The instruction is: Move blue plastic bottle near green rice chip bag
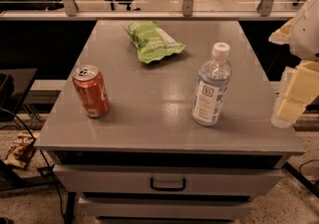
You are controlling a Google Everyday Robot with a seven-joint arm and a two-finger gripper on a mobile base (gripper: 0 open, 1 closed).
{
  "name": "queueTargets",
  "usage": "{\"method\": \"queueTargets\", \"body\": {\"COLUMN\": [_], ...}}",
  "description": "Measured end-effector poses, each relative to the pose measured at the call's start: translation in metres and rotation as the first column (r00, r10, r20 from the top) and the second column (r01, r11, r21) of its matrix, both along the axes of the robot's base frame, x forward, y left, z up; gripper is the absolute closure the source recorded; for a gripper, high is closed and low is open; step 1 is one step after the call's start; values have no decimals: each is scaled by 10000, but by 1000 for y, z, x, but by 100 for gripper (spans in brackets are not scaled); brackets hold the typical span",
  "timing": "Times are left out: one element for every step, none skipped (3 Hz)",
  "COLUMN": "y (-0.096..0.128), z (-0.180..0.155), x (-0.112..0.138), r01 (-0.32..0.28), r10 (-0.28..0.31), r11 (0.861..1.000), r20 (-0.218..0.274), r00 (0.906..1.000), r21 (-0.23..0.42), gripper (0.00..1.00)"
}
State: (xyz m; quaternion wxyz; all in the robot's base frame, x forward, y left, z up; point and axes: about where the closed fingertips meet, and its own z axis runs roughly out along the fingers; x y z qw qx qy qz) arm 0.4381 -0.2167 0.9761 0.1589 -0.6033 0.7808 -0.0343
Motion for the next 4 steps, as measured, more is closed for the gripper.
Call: {"method": "queueTargets", "body": {"y": [0,3,10,22], "z": [0,-1,-6,-12], "x": [0,4,16,30], "r01": [0,113,382,546], "r10": [0,-116,-408,-615], "r11": [10000,9997,9964,9871], "r20": [2,166,337,414], "r00": [10000,9998,9986,9972], "r21": [0,200,756,1505], "gripper": [0,0,0,0]}}
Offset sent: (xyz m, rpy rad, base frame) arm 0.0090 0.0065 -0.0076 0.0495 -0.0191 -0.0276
